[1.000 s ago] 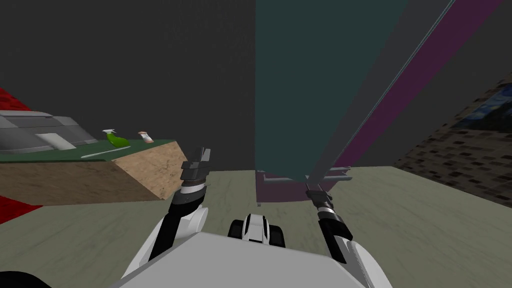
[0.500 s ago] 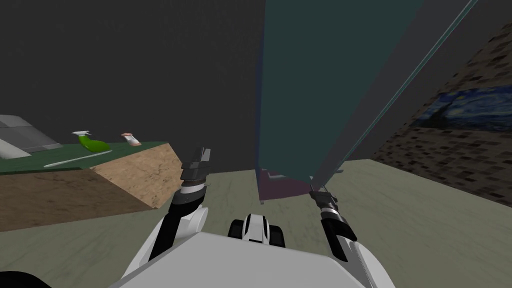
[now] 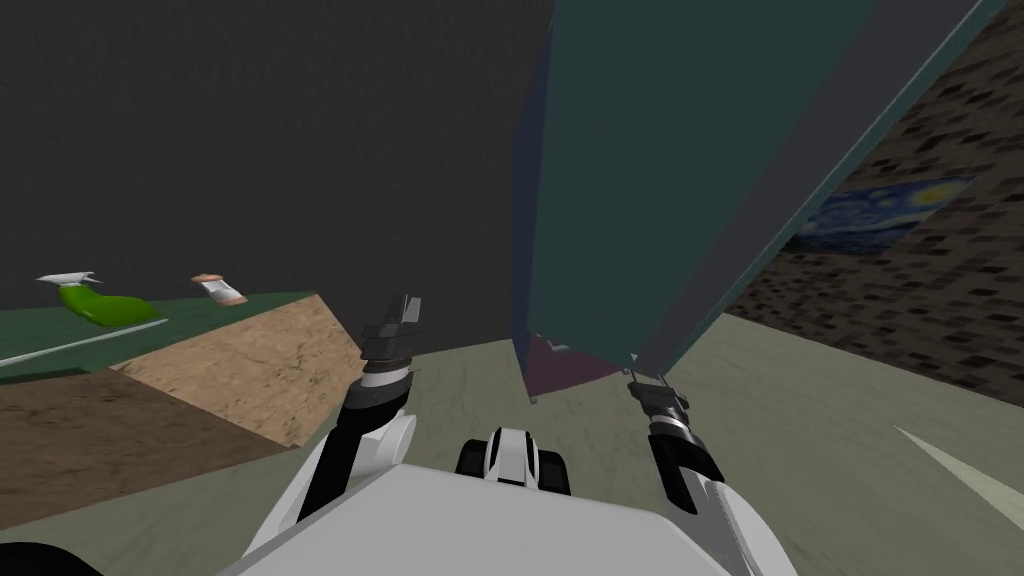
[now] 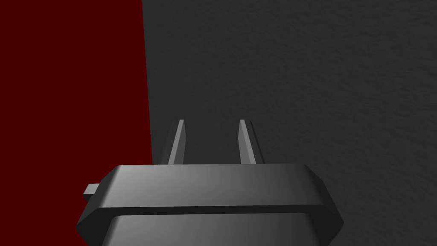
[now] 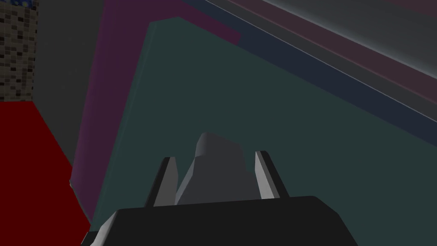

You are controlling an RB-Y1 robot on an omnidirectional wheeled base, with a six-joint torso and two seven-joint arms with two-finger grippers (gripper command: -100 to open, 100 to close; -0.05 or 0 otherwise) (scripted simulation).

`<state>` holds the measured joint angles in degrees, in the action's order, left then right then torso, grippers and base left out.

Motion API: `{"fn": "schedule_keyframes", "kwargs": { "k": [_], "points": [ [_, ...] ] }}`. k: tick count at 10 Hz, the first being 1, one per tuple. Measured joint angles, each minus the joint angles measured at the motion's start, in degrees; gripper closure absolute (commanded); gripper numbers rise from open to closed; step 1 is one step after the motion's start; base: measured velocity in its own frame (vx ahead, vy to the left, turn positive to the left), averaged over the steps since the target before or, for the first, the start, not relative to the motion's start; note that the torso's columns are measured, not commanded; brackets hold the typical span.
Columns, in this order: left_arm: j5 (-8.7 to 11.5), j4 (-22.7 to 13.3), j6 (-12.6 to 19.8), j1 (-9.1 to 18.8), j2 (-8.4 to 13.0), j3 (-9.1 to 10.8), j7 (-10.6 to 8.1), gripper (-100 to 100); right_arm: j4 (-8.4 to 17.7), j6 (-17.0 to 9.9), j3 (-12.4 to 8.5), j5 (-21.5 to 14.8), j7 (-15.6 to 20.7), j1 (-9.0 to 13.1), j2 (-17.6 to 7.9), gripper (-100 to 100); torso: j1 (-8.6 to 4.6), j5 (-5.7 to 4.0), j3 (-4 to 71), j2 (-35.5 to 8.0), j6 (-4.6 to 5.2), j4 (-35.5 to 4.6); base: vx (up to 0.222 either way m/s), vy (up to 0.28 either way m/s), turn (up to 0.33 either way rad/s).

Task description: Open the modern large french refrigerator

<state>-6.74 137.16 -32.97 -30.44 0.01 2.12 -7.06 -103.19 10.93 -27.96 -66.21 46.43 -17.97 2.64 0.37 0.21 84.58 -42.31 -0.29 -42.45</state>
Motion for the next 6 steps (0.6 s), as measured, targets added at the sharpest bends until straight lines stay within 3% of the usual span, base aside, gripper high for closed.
{"fn": "schedule_keyframes", "kwargs": {
  "k": [2,3,6],
  "points": [
    [0.00,0.00,0.00,0.00,0.01,0.01,0.00,0,0.50,-1.00,-0.58,0.19,0.09,0.33,0.08,100,-0.44,0.00,0.01,-0.01,0.06,-0.06,-0.017,0.165,-0.157],
    [0.00,0.00,0.00,-0.01,0.00,0.01,0.00,0,0.89,-1.43,-1.06,0.12,-0.22,0.65,-0.29,100,-0.16,0.07,0.07,0.07,0.40,-0.02,0.063,0.261,-0.233],
    [0.00,0.01,0.00,-0.01,0.00,0.00,0.00,0,1.63,-2.21,-3.74,0.16,-0.09,1.69,-0.32,100,0.17,0.01,0.02,0.06,-0.01,0.05,0.038,0.280,-0.209]
  ]
}}
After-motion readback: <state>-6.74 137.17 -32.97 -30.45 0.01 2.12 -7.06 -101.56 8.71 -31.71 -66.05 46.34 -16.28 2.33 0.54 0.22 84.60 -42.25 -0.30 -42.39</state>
